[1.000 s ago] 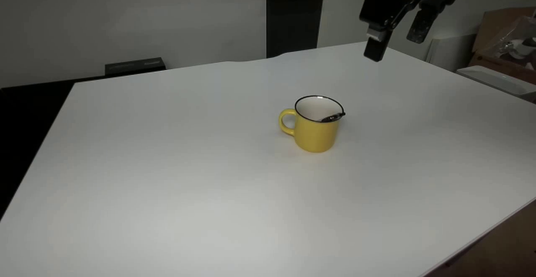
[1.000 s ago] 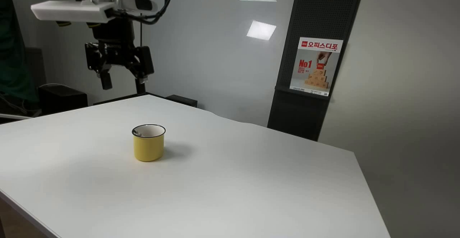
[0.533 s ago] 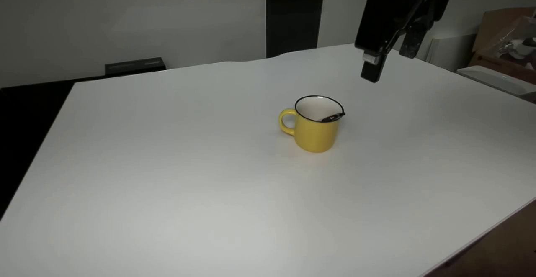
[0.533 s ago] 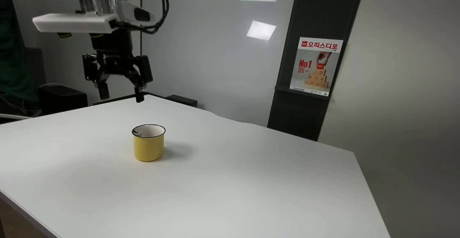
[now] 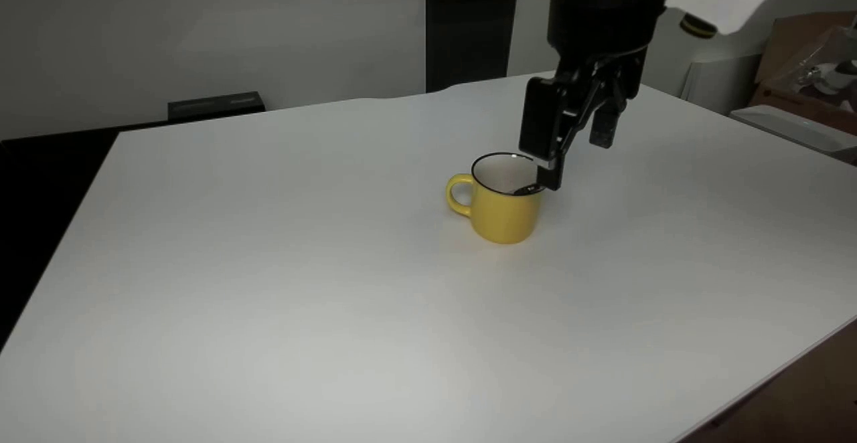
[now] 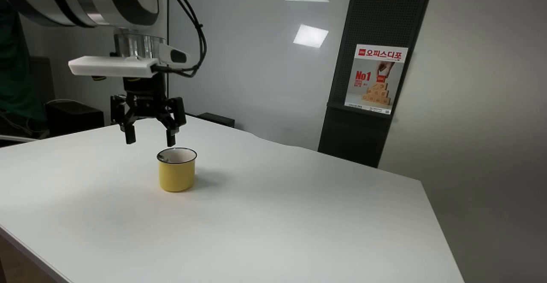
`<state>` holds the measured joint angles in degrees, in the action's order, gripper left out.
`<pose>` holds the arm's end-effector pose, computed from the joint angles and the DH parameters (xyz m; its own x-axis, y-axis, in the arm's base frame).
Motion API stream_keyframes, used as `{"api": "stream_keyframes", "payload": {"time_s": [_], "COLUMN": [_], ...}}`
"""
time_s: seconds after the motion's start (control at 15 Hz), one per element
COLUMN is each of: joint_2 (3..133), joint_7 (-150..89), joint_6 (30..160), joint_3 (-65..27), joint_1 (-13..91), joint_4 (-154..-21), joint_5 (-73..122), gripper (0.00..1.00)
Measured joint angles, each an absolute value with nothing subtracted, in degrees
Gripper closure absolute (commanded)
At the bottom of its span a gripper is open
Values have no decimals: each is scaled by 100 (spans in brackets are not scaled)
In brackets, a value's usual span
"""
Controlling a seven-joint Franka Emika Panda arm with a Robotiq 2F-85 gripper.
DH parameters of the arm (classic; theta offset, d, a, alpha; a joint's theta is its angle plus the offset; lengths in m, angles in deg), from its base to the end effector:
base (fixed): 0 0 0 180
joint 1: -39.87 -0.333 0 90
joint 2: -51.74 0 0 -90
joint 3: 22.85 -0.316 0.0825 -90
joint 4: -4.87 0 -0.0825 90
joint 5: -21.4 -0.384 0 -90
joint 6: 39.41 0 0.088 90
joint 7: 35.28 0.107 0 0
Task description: Remove the pen from the yellow mug and put it on the table
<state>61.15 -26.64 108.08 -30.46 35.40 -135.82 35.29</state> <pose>0.4670 0.1055 0.2291 0.9646 0.2610 -0.0366 0.2635 -0.9589 0.1056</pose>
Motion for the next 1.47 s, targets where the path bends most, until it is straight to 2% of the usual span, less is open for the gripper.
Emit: {"api": "stream_keyframes", "payload": {"time_s": [0.33, 0.4, 0.53, 1.13, 1.2, 1.47], "joint_2": [6783, 6881, 7034, 7217, 7217, 7175], "joint_7": [-2665, -2665, -2668, -2682, -2685, -2828], "joint_6": [10807, 10807, 10807, 10811, 10810, 10671], "joint_3": [-2900, -2870, -2811, -2683, -2680, -2685], "joint_1": [3318, 3288, 3247, 3224, 3224, 3259], "joint_4": [-13085, -13012, -12881, -12637, -12637, -12636], "joint_5": [3507, 3505, 3500, 3335, 3287, 2861], "gripper": [0, 25, 33, 95, 99, 95]}}
